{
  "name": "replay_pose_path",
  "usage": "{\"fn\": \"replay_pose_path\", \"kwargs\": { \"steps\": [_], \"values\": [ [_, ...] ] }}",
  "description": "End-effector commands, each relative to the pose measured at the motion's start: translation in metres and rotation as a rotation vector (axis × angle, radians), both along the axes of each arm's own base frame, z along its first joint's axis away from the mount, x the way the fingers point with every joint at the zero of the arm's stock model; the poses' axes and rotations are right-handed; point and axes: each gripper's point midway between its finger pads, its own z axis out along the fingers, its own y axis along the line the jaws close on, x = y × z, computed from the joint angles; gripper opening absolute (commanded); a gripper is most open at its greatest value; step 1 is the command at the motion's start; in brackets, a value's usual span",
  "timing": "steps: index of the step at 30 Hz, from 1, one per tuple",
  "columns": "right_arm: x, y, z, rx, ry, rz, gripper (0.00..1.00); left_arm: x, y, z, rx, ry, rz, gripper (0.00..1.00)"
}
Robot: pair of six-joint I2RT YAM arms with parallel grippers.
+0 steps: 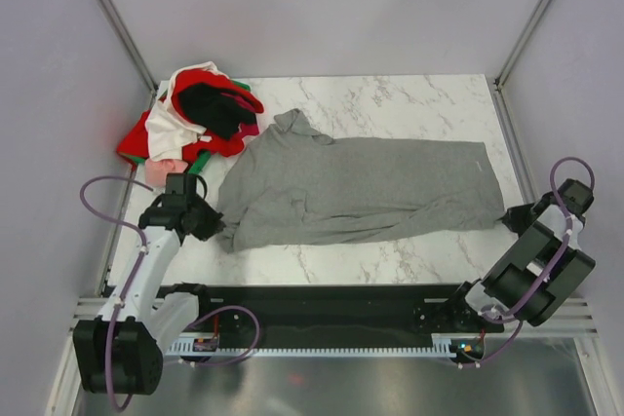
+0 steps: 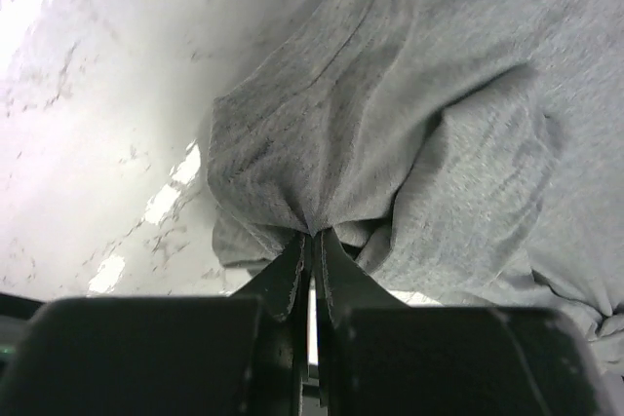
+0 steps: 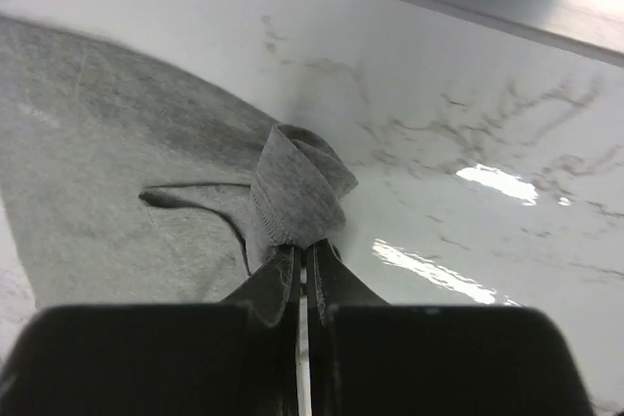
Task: Fold and stack the t-shirts
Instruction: Fold the tshirt
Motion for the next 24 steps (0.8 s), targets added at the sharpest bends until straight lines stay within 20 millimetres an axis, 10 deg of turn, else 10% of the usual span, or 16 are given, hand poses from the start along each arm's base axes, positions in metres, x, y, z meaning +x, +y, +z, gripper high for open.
{"fn": "replay_pose_path", "kwargs": {
  "steps": [1, 4, 6, 7, 10, 17, 23, 24],
  "values": [
    [-0.021, 0.001, -0.014, 0.017, 0.060, -0.008, 0.00, -0.015, -0.007, 0.004, -0.052, 0.002, -0.001, 0.04],
    [-0.032, 0.002, -0.015, 0.002, 0.067, -0.030, 0.10, -0.019, -0.011, 0.009, -0.084, -0.007, 0.008, 0.13],
    [-0.037, -0.003, -0.011, -0.008, 0.061, -0.052, 0.36, -0.019, -0.013, 0.013, -0.091, -0.009, -0.001, 0.39],
    [-0.036, -0.006, -0.003, -0.025, 0.047, -0.063, 0.68, -0.017, -0.013, 0.019, -0.082, -0.023, -0.015, 0.51],
    [-0.030, -0.011, 0.023, -0.071, -0.016, -0.083, 0.88, -0.005, -0.005, 0.050, -0.016, -0.111, -0.056, 0.73],
    [0.019, 0.003, 0.099, -0.172, -0.255, -0.002, 0.94, 0.034, 0.016, 0.130, 0.174, -0.287, -0.127, 0.77],
    [0.105, 0.046, 0.157, -0.382, -0.226, 0.293, 0.94, 0.121, -0.037, 0.150, 0.301, -0.282, -0.396, 0.72],
    [0.114, 0.048, 0.158, -0.407, -0.213, 0.339, 0.94, 0.140, -0.049, 0.130, 0.304, -0.225, -0.449, 0.72]
  ]
}}
